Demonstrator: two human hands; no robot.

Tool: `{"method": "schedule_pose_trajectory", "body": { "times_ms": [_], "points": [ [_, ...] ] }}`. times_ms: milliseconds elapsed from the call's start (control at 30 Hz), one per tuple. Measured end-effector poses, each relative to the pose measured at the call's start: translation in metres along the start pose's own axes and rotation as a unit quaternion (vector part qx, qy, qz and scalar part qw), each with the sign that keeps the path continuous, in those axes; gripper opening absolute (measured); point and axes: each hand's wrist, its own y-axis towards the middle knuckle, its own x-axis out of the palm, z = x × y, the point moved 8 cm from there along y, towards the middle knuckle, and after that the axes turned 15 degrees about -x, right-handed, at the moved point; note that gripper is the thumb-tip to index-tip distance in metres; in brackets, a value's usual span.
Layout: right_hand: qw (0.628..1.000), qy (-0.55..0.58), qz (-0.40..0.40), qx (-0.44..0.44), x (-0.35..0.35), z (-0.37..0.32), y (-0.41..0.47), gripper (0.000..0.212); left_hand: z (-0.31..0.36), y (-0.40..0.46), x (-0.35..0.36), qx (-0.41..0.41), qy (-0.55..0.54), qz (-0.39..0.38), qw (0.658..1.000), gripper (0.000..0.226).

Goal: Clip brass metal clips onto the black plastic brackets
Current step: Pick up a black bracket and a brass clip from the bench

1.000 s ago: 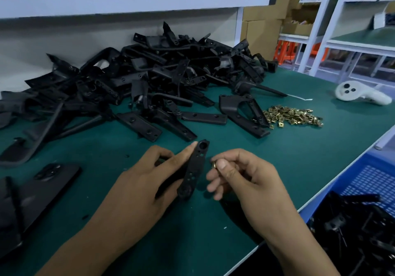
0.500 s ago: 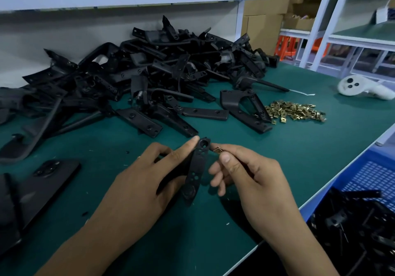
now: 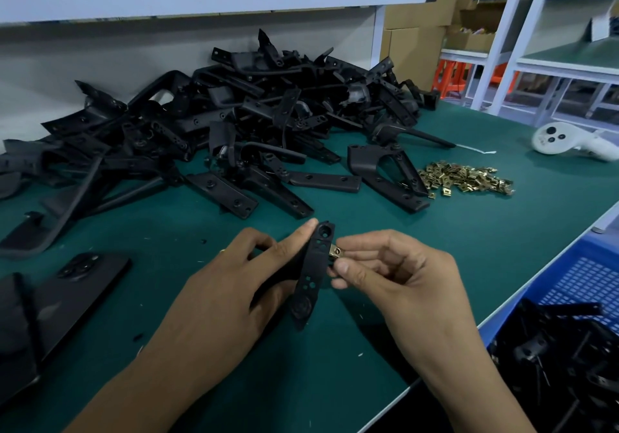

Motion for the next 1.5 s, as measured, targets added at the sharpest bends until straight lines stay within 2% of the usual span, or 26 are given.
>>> {"method": "schedule_pose_trajectory", "body": {
  "times_ms": [167,400,500,567,700,833,967,1033,1100,1167,1200,1233,1300,1400,1500],
  "points": [
    [1.000,-0.021,0.004,-0.009,-0.003,0.002,-0.001,0.018,0.002,0.000,0.002,0.010,0.020,-0.006,1.000,0.065],
    [0.996,0.087,-0.020,0.026,-0.001,0.004,0.000,0.015,0.002,-0.002,0.003,0.031,-0.018,-0.022,0.999,0.063],
    [0.989,0.128,-0.028,0.062,-0.003,0.005,0.000,0.033,0.004,-0.005,0.005,0.058,-0.065,-0.033,0.996,0.054],
    [0.987,0.134,-0.050,0.073,-0.004,0.005,0.000,0.037,0.006,-0.006,0.007,0.065,-0.072,-0.047,0.994,0.060],
    [0.986,0.118,-0.098,0.067,0.000,0.003,-0.001,0.029,0.013,-0.010,0.010,0.082,-0.044,-0.058,0.994,0.051],
    [0.991,0.095,-0.083,0.036,0.004,0.000,0.001,0.020,0.017,-0.012,0.010,0.080,-0.042,-0.051,0.995,0.058],
    [0.994,0.054,-0.094,0.023,0.004,0.000,0.006,0.020,0.015,-0.013,0.007,0.068,-0.037,-0.019,0.997,0.059],
    [0.996,-0.032,-0.081,0.009,-0.014,0.002,0.017,0.017,0.013,-0.012,0.006,0.058,-0.026,0.000,0.998,0.059],
    [0.976,-0.218,-0.004,-0.010,-0.065,0.007,0.035,0.008,0.009,-0.008,0.006,0.043,-0.021,0.013,0.999,0.062],
    [0.904,-0.424,0.060,-0.010,-0.118,0.011,0.056,0.012,-0.001,-0.004,0.005,0.009,-0.025,0.028,0.999,0.072],
    [0.874,-0.482,0.070,0.001,-0.138,0.015,0.067,0.017,-0.004,-0.003,0.005,-0.002,-0.025,0.032,0.999,0.075],
    [0.859,-0.508,0.066,0.018,-0.151,0.023,0.079,0.021,-0.006,-0.003,0.005,-0.007,-0.023,0.033,0.999,0.076],
    [0.856,-0.514,0.042,0.045,-0.163,0.038,0.099,0.021,-0.007,-0.003,0.006,-0.007,-0.017,0.024,1.000,0.075],
    [0.834,-0.550,0.001,0.029,-0.161,0.046,0.115,0.017,-0.006,-0.004,0.008,-0.006,-0.011,0.020,1.000,0.074],
    [0.827,-0.562,0.000,0.033,-0.162,0.046,0.117,0.012,-0.008,-0.003,0.008,-0.013,-0.014,0.027,0.999,0.068]
  ]
}}
